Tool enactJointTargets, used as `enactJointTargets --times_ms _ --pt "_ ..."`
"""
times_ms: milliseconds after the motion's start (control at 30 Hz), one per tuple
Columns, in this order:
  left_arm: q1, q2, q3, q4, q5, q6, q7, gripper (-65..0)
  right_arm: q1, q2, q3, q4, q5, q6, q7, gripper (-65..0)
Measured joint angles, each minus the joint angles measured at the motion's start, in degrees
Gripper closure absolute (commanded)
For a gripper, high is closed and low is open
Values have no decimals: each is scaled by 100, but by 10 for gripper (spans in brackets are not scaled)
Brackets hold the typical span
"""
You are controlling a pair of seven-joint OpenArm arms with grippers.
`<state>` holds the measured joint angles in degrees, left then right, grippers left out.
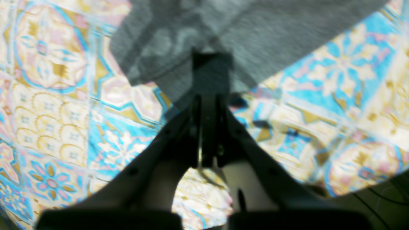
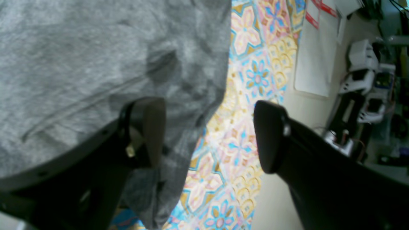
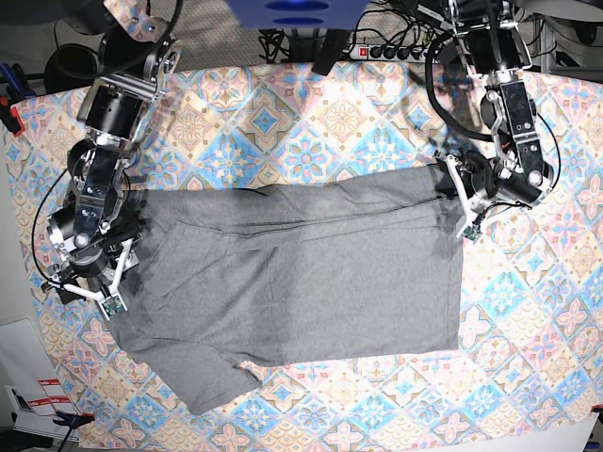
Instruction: Fold the T-shirt properly
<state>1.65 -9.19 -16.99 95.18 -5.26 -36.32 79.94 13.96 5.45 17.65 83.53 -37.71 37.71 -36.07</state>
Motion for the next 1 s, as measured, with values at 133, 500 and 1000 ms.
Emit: enactJointTargets --times_ms 133,500,1000 --pt "55 20 0 -551 79 -17 -409 0 0 -4 4 0 2 0 2 -426" --pt "4 33 -2 -787 79 -13 -861 0 0 -2 11 0 0 2 0 -426" --pt "-149 76 -256 -835 -94 -59 -741 -22 0 -4 -2 -7 15 2 -2 -426"
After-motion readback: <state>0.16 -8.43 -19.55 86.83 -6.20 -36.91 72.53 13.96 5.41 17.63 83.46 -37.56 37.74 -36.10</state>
